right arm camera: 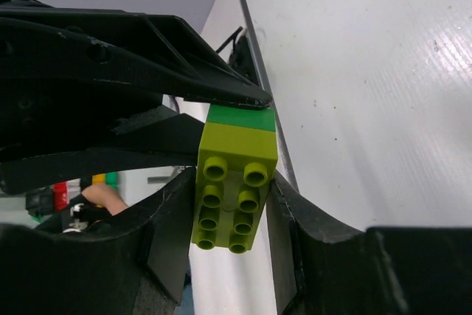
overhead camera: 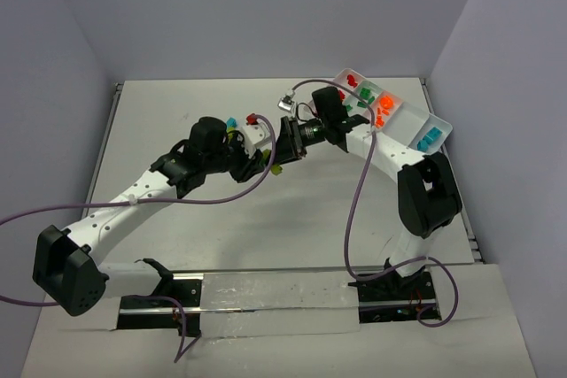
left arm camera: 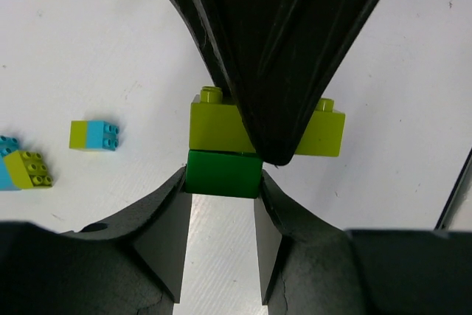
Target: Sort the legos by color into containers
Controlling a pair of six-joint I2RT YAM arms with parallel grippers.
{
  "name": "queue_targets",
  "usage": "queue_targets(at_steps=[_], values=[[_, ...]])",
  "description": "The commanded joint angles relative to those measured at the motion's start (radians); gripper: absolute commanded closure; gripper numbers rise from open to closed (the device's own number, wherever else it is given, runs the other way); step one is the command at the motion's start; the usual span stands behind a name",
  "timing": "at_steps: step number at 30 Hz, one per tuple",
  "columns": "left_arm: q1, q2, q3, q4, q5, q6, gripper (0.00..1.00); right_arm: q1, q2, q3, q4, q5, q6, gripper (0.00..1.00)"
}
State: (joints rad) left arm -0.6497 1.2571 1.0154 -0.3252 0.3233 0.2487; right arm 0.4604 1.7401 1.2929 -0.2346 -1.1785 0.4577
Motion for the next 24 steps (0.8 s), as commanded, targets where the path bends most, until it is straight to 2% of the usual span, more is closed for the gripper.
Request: queue_targets(at_steps=[1,5,7,10,11,15,18,24], values=[[0.002,-0.018,-0.022,0.020,-0.069,0.029,1.00,-0.082,-0.047,-0.005,0.082,-0.127,0.042,1.00],[0.001,-0.019,-0.046,0.031,-0.108,0.050,1.00,-0.243,-0.068,-0.014,0.052,-0.135,0.016,1.00],[0.002,-0.016,-0.058,0.039,-0.114,0.057,1.00,-0.357,-0.066,0.037,-0.106,-0.083,-0.120,1.00],[0.003,-0.007,-0.058,0.048,-0.114,0.051,1.00,-0.469,-0.052,0.111,-0.271,0.152,-0.289,1.00],[0.004,-0.002,-0.050,0.050,-0.112,0.045,1.00,-0.506,-0.043,0.131,-0.302,0.278,-0.331,1.00],[0.004,0.024,-0.013,0.046,-0.117,0.031,1.00,-0.568,-0.007,0.189,-0.328,0.716,-0.413,1.00],[0.004,0.047,0.018,0.043,-0.132,0.027,1.00,-0.576,0.062,0.252,-0.367,0.872,-0.446,1.00],[0.006,0.081,0.052,0.047,-0.135,0.006,1.00,-0.609,0.144,0.251,-0.375,1.057,-0.481,1.00]])
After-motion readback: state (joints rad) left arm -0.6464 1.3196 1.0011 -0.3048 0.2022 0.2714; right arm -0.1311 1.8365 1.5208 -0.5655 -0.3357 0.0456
